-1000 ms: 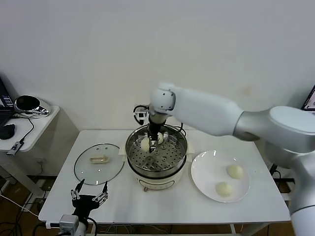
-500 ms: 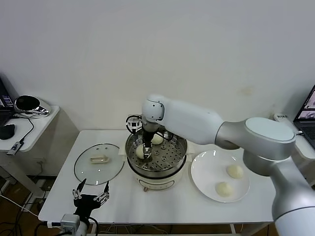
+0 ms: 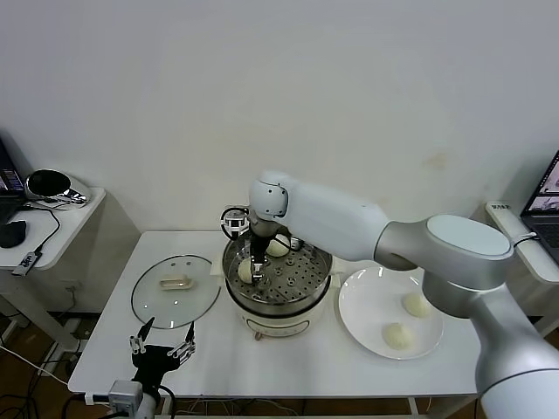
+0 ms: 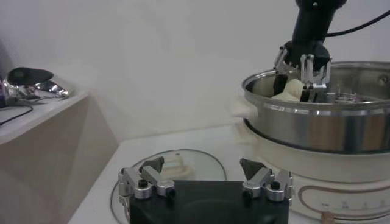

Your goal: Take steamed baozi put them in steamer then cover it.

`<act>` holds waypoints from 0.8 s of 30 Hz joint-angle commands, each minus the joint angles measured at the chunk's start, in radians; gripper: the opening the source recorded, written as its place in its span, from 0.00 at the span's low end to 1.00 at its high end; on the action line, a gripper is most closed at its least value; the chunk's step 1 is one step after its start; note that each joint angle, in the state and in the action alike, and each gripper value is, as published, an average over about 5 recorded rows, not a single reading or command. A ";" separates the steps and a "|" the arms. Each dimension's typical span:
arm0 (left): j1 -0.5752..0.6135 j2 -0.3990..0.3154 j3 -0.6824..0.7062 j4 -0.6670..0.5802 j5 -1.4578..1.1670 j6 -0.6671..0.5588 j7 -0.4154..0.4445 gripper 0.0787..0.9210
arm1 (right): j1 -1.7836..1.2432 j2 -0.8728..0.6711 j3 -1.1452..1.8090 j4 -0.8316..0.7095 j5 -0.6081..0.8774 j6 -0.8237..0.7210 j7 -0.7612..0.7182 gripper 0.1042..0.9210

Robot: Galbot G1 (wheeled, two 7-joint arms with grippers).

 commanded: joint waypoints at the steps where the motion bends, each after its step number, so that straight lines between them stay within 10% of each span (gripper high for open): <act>1: 0.001 -0.002 0.002 0.000 0.003 0.001 0.002 0.88 | 0.038 -0.103 0.037 0.080 0.005 0.009 -0.041 0.88; 24: 0.014 0.001 0.004 -0.003 -0.028 0.030 0.029 0.88 | 0.019 -0.959 0.123 0.627 -0.218 0.229 -0.230 0.88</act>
